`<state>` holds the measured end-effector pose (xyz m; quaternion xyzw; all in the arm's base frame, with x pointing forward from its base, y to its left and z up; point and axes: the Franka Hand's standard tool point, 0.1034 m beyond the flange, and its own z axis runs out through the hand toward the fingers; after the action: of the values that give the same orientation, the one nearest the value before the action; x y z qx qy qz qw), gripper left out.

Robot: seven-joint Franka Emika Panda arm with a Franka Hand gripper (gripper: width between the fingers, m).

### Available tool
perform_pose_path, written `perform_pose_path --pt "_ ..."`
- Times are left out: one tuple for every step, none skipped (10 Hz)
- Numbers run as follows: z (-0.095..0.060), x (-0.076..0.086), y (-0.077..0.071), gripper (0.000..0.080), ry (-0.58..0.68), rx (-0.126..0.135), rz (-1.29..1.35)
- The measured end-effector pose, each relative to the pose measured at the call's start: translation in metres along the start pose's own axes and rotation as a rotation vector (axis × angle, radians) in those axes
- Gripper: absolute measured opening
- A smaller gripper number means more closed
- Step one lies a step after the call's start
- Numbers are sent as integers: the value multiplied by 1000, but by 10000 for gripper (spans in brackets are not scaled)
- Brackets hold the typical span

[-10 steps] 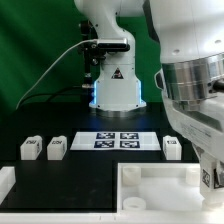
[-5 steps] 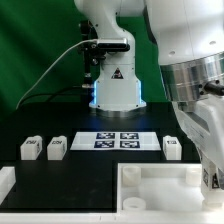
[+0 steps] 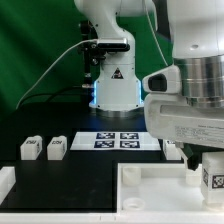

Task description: Assemble one leg

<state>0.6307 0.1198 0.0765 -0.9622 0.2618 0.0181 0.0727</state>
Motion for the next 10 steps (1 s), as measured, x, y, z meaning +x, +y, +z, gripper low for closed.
perform_pose_path --pt "-2 2 0 649 15 -26 -172" --pt "-5 5 -2 642 31 -47 -321" --pt "-5 6 -2 528 31 -47 -391" --pt "-5 6 -2 528 30 -44 -365" --pt "-5 6 -2 326 30 -44 -359" --pt "-5 7 -1 294 33 -44 -256" --pt "-5 7 0 294 35 -42 -128" --pt "-5 8 1 294 37 -39 -5" --pt "-4 9 2 294 33 -28 153" --pt "-4 9 3 294 33 -20 330"
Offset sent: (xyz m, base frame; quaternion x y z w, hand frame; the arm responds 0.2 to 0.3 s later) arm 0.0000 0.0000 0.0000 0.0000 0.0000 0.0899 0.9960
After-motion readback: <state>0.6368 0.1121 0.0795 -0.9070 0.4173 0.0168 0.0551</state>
